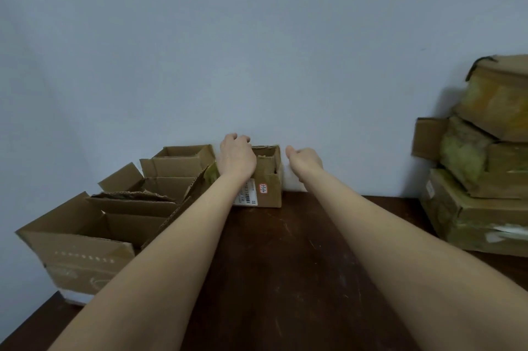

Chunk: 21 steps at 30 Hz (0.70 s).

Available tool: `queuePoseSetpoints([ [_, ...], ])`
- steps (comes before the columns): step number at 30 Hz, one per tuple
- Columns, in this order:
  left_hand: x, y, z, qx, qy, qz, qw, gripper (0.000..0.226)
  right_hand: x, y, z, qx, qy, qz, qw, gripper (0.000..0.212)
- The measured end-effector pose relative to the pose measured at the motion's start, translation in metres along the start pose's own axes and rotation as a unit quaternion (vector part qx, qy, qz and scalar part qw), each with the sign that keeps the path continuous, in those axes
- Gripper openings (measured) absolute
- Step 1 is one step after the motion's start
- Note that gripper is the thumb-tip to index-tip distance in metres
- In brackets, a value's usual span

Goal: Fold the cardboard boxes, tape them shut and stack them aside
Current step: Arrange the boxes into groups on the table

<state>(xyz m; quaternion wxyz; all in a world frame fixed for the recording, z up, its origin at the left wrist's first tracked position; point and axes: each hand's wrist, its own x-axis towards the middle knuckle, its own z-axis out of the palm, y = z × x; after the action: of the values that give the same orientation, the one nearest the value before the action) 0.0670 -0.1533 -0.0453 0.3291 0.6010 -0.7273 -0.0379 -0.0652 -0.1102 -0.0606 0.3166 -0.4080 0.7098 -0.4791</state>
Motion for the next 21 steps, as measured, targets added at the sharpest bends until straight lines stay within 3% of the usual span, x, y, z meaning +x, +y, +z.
queuePoseSetpoints([
  [6, -0.045, 0.063, -0.005, -0.07, -0.07, 0.019, 0.995, 0.04, -0.062, 0.001, -0.072, -0.115, 0.075, -0.071, 0.988, 0.039],
  [16, -0.139, 0.225, -0.031, -0.2, -0.124, 0.15, 0.96, 0.038, -0.15, 0.001, -0.223, -0.114, 0.248, -0.128, 0.953, 0.031],
  [21, -0.163, 0.284, -0.035, -0.257, -0.147, 0.151, 0.943, 0.05, -0.163, 0.011, -0.295, -0.073, 0.386, -0.101, 0.914, 0.027],
])
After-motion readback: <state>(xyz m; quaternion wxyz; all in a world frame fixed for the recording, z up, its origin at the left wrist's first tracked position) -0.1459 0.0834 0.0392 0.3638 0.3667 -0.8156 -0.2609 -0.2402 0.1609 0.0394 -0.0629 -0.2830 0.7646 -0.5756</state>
